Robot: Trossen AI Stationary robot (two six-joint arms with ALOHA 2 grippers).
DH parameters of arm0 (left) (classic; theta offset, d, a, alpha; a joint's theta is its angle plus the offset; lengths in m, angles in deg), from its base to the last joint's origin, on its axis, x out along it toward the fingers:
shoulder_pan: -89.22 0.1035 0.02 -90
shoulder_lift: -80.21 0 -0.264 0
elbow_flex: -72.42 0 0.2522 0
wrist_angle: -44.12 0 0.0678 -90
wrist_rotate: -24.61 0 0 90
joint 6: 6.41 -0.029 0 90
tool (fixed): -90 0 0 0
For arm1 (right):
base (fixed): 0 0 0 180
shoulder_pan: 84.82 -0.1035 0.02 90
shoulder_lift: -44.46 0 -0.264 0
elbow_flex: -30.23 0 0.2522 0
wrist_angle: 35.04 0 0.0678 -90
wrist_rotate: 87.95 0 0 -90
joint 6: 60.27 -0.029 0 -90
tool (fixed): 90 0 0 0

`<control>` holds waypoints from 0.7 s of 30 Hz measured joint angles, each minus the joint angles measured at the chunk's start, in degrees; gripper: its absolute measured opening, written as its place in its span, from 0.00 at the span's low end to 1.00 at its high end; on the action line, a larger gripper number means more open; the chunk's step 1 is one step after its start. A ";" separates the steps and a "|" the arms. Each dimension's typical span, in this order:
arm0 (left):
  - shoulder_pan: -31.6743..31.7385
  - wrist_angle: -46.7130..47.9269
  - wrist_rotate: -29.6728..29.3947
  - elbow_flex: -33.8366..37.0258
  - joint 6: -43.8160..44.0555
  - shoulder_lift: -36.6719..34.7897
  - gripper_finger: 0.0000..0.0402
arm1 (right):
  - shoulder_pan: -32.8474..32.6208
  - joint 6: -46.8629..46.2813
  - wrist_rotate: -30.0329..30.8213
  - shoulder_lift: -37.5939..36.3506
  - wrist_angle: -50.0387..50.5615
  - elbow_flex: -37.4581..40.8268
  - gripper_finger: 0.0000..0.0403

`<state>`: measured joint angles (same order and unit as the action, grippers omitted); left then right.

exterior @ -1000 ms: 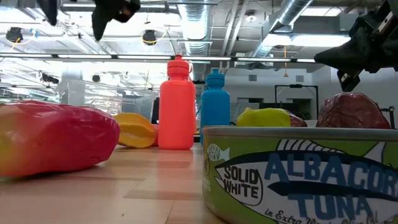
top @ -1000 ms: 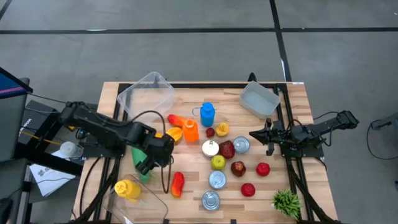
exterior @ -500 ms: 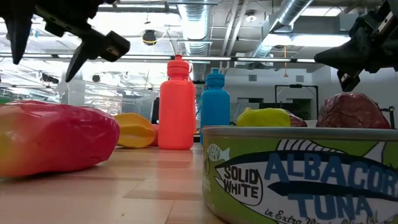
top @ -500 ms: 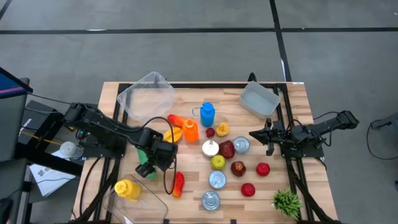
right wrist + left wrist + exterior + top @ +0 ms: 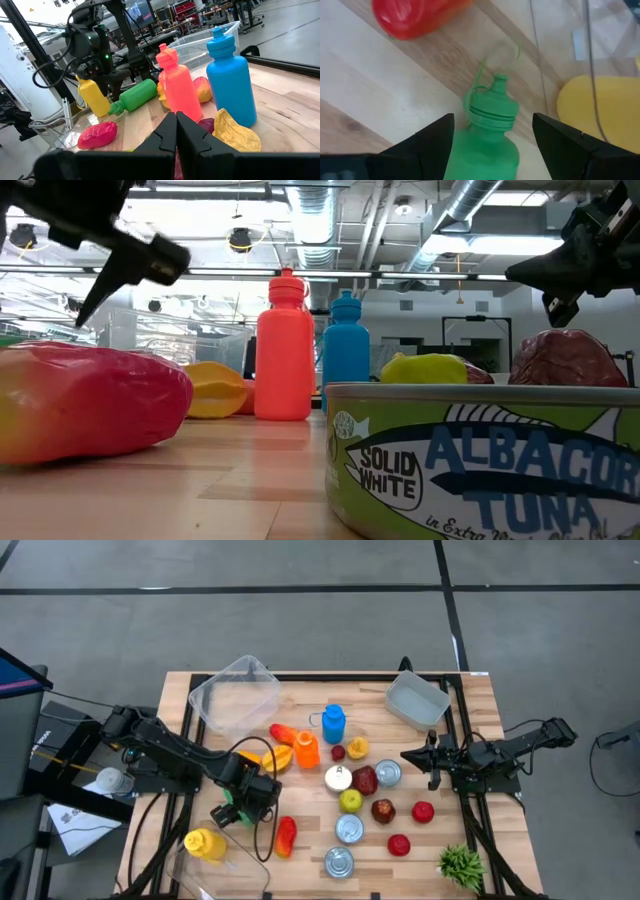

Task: Pick & Place Food Item
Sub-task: Put the green water bottle into the transparent bin

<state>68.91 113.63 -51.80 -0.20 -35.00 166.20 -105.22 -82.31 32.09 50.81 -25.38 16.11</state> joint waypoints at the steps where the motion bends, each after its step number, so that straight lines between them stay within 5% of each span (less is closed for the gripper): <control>1: -0.15 -0.51 -0.04 0.78 -0.03 0.00 0.65 | -0.02 0.00 0.00 0.00 0.00 0.00 0.00; 21: -1.51 -15.15 -2.05 11.82 -0.08 0.00 0.60 | -0.02 -0.02 0.00 0.00 0.00 0.00 0.00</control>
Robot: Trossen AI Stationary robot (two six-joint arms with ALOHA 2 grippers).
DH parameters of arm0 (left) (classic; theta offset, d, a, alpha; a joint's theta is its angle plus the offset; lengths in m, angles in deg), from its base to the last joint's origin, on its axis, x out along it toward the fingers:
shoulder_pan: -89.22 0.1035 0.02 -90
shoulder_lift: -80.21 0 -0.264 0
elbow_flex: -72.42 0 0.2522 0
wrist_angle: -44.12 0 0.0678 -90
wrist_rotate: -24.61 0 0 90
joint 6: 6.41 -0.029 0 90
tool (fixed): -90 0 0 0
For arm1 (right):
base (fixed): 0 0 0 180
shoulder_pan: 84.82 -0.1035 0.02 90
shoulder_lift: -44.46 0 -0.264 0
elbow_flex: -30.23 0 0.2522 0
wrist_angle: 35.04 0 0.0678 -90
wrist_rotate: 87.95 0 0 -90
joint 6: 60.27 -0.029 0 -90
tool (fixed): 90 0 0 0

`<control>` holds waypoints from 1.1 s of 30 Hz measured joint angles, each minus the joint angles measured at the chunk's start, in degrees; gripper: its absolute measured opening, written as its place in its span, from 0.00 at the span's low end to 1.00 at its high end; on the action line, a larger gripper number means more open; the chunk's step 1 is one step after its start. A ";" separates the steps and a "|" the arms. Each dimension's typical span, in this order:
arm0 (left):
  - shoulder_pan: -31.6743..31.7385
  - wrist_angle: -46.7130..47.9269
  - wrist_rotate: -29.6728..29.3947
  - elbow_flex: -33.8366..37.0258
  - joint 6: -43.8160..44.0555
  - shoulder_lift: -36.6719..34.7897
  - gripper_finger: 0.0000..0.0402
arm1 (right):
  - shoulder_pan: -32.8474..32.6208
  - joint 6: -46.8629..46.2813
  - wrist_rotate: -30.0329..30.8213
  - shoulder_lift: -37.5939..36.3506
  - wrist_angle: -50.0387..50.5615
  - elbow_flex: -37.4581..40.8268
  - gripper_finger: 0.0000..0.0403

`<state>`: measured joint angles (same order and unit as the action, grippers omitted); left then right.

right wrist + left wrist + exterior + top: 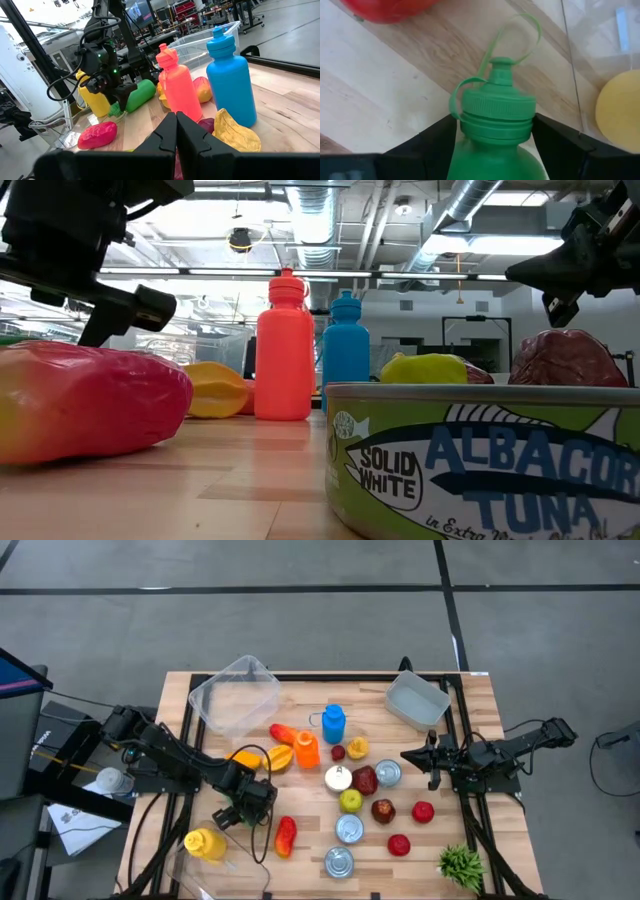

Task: Pick & Place Food Item
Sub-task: Put the green water bottle into the transparent bin

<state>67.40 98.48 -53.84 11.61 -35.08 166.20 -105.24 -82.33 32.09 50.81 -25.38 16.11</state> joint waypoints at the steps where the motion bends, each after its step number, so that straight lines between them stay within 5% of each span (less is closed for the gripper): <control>1: 0.00 0.00 -0.02 0.00 0.00 0.00 0.58 | 0.02 0.01 0.00 0.00 0.00 -0.01 0.00; 8: 0.00 -0.79 -0.18 0.00 0.41 -0.02 0.46 | 0.02 0.02 0.00 0.00 0.00 -0.02 0.00; 18: 0.04 -1.96 -2.49 -4.19 6.76 -2.40 0.47 | 0.02 0.00 0.00 0.00 0.00 -0.02 0.00; 24: 0.15 -5.73 -4.38 -8.24 17.87 -7.87 0.49 | 0.02 0.02 0.00 0.00 0.00 0.00 0.00; 33: 1.06 -25.55 -10.12 -8.59 37.69 -24.02 0.47 | 0.02 0.01 0.01 0.00 0.00 -0.02 0.00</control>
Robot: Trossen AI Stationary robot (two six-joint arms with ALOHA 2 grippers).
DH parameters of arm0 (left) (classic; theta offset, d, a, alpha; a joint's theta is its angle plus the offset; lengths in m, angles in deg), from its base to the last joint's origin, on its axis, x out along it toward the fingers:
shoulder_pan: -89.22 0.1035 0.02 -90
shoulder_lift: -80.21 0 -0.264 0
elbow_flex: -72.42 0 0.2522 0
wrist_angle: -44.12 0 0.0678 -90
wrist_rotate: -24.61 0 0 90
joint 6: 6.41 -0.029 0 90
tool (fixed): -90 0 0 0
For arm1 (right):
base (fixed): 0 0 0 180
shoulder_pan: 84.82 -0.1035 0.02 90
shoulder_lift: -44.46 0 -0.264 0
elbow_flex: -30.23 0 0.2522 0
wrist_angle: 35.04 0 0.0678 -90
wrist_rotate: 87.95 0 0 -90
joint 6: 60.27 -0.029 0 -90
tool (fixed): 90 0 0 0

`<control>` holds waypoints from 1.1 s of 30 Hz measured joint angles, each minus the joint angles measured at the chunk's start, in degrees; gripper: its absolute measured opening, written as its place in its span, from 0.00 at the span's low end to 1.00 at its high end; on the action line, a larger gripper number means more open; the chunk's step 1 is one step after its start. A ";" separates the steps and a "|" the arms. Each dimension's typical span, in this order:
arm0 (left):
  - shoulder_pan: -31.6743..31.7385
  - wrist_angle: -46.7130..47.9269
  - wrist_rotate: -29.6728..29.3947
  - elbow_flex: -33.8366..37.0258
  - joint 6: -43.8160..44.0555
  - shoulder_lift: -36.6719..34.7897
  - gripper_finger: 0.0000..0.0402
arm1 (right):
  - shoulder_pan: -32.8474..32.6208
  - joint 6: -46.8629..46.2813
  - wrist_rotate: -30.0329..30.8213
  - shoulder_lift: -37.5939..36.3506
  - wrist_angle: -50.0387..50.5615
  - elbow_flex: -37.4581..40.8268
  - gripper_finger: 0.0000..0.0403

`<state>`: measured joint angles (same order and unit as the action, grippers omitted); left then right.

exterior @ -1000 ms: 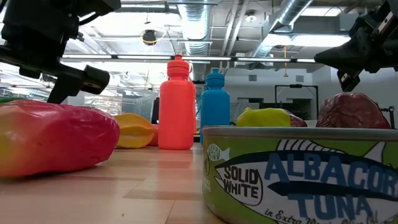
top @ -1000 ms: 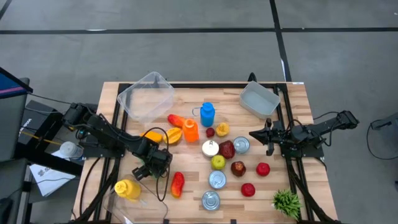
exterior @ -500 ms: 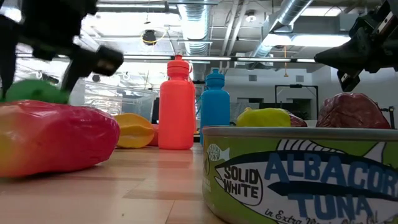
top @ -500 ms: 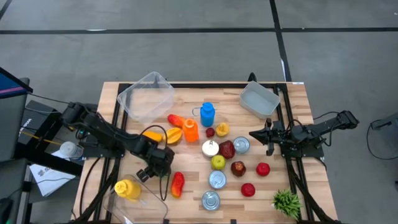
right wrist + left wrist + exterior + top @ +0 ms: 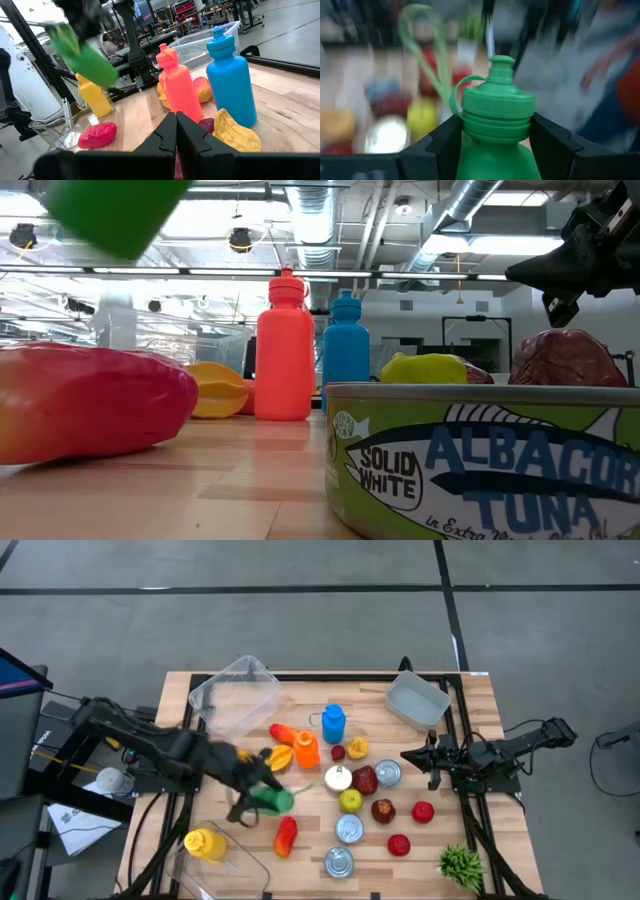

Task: Pick & Place Food Item
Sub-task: Put the green water bottle into the transparent bin

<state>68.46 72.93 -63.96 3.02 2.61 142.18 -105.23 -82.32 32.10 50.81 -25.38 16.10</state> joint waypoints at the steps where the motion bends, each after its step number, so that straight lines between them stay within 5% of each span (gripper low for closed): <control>1: -0.08 -2.71 0.04 0.00 1.40 -1.70 0.48 | 0.00 -0.01 0.01 0.00 0.00 0.00 0.00; 9: -5.06 -16.08 0.49 -0.06 4.83 -9.09 0.47 | -0.02 0.01 -0.01 0.00 0.00 0.02 0.00; 22: -17.64 -24.65 7.30 0.24 -1.57 -4.83 0.48 | 0.01 -0.01 -0.01 0.00 0.00 -0.01 0.00; 33: -19.10 -45.41 19.54 16.33 -0.23 -6.22 0.48 | 0.01 0.00 -0.01 0.00 0.00 0.01 0.00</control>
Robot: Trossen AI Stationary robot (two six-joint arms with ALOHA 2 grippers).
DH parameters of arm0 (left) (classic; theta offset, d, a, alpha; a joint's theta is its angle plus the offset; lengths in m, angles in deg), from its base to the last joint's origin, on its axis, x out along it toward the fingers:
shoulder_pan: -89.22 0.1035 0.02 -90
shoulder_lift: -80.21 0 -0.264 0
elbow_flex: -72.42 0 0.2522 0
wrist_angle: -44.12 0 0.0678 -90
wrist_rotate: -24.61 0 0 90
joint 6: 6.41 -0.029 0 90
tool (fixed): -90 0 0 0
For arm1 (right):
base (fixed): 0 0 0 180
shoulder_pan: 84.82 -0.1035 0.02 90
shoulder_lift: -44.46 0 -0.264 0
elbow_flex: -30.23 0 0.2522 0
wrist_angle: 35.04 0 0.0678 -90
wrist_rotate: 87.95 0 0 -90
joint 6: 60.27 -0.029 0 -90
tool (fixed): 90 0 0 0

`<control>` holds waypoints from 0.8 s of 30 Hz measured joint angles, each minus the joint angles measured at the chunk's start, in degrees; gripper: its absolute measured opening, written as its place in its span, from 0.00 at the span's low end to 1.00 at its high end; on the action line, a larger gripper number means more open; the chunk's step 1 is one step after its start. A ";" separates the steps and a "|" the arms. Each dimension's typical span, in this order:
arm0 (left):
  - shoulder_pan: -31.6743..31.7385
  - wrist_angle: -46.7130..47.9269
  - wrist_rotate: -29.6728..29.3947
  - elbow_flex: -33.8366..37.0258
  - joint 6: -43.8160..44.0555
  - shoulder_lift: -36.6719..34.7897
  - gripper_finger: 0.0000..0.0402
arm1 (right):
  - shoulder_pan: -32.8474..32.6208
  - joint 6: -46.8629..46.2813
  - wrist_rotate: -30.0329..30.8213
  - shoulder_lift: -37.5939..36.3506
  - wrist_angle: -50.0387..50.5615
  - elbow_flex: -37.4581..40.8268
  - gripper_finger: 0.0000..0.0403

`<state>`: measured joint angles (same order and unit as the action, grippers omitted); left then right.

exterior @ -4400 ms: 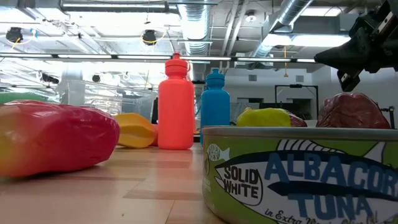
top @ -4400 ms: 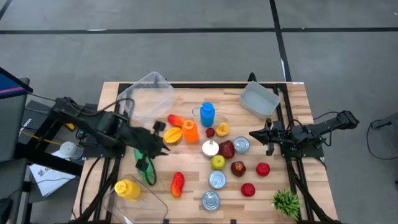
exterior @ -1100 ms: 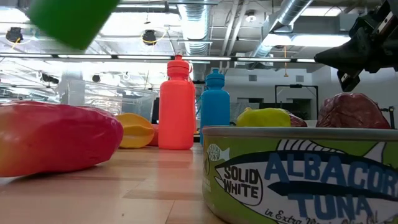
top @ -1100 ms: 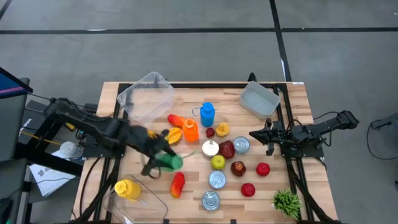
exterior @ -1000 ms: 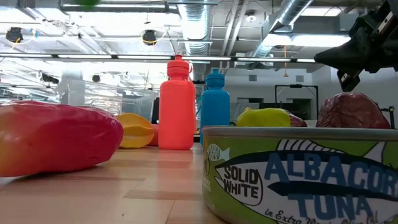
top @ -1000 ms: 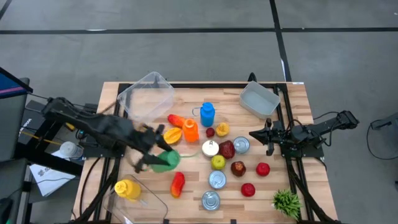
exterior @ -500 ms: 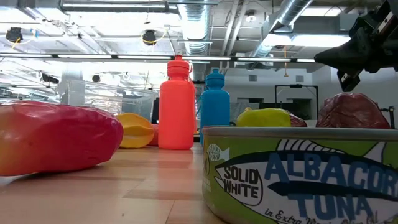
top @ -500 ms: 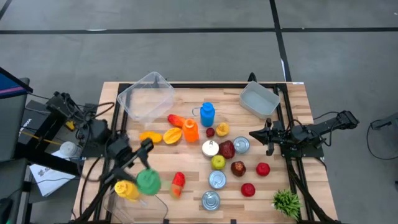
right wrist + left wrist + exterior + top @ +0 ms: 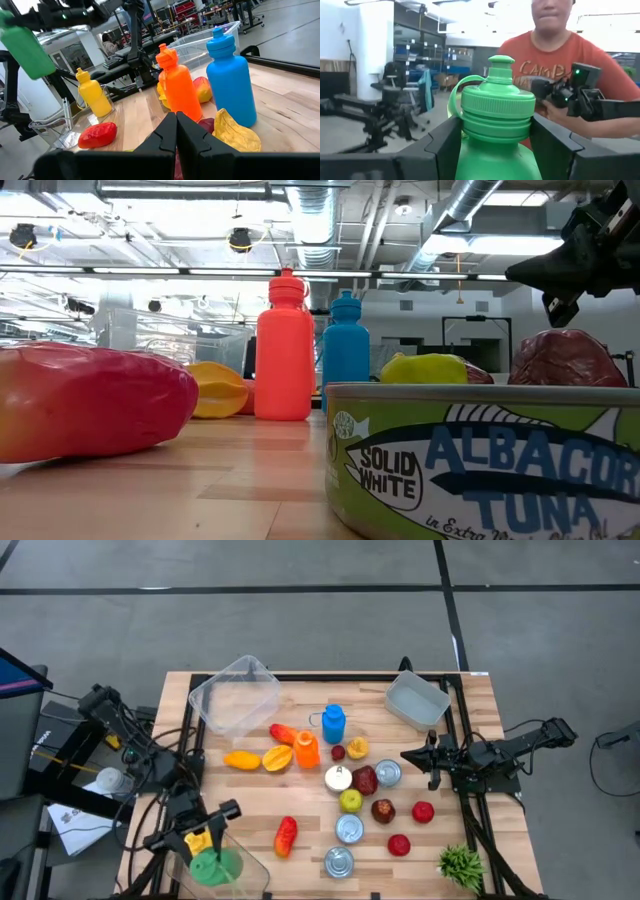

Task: Pick & Place Food Item
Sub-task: Put the green water bottle into the transparent bin

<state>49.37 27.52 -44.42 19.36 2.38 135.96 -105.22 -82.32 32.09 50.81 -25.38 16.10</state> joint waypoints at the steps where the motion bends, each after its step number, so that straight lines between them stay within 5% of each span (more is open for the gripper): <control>1: 0.02 -0.70 0.00 1.64 0.04 -0.25 0.49 | -0.01 0.00 0.00 0.00 0.00 0.00 0.00; 6: 0.06 -2.05 1.32 6.09 -1.55 -0.22 0.51 | -0.01 -0.01 0.00 0.00 0.00 0.01 0.00; 24: 10.73 -4.01 25.21 8.47 0.25 0.17 0.49 | -0.01 0.00 0.00 0.00 0.00 0.01 0.00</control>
<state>60.10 23.51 -19.21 27.83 2.64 136.13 -105.23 -82.32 32.09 50.81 -25.38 16.11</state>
